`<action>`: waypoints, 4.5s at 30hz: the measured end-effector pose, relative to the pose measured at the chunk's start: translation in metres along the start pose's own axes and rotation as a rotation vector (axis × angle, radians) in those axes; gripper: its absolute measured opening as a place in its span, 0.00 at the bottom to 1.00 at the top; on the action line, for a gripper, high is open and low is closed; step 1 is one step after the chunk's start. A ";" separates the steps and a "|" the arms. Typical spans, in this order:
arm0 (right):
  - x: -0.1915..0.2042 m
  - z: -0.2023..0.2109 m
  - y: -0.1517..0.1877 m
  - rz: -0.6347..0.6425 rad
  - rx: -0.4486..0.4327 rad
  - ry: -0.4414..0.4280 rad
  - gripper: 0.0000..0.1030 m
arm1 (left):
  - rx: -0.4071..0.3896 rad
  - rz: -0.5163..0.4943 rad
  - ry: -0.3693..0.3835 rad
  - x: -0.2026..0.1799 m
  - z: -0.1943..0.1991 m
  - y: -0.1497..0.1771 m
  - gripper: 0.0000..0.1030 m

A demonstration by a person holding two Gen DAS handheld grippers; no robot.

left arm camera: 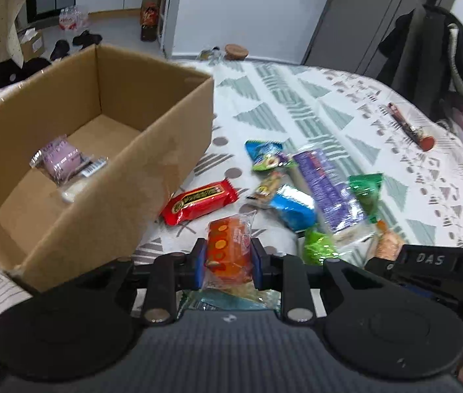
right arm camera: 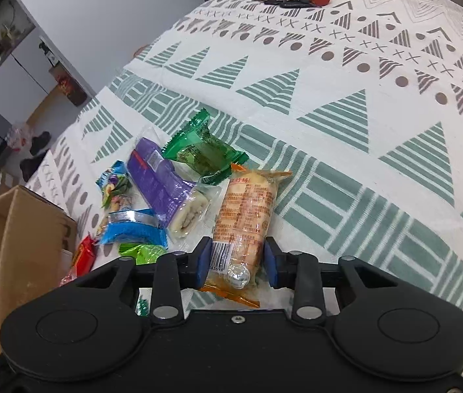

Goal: Organize snacks
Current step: 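Grasp the orange candy packet with the left tool while the right tool grasps the cracker roll, then carry both packets over the box and open both tools to drop them, then withdraw both tools from the box back toward the snack pile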

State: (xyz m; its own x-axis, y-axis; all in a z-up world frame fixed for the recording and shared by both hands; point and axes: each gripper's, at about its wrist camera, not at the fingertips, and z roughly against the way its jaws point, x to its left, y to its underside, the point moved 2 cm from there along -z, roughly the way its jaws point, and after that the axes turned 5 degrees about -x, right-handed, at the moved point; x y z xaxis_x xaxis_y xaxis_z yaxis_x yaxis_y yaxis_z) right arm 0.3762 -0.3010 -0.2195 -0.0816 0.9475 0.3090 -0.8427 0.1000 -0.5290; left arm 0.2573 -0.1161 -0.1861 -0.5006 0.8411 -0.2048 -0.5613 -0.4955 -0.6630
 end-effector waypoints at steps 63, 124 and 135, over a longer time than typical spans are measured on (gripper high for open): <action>0.195 0.076 0.041 0.102 -0.251 -0.397 0.32 | -0.110 0.147 0.093 0.165 0.058 -0.102 0.25; 0.174 0.099 0.034 0.097 -0.214 -0.309 0.66 | -0.031 0.104 0.049 0.165 0.084 -0.107 0.76; 0.140 0.118 0.030 0.072 -0.193 -0.249 0.80 | -0.045 0.043 0.038 0.146 0.098 -0.097 0.89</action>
State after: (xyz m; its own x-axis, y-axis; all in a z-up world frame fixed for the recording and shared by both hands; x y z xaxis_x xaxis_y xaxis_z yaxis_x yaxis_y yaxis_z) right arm 0.2767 -0.2013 -0.0983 -0.2853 0.8533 0.4364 -0.7154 0.1134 -0.6894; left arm 0.1737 0.0336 -0.0813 -0.4975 0.8274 -0.2604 -0.5093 -0.5217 -0.6844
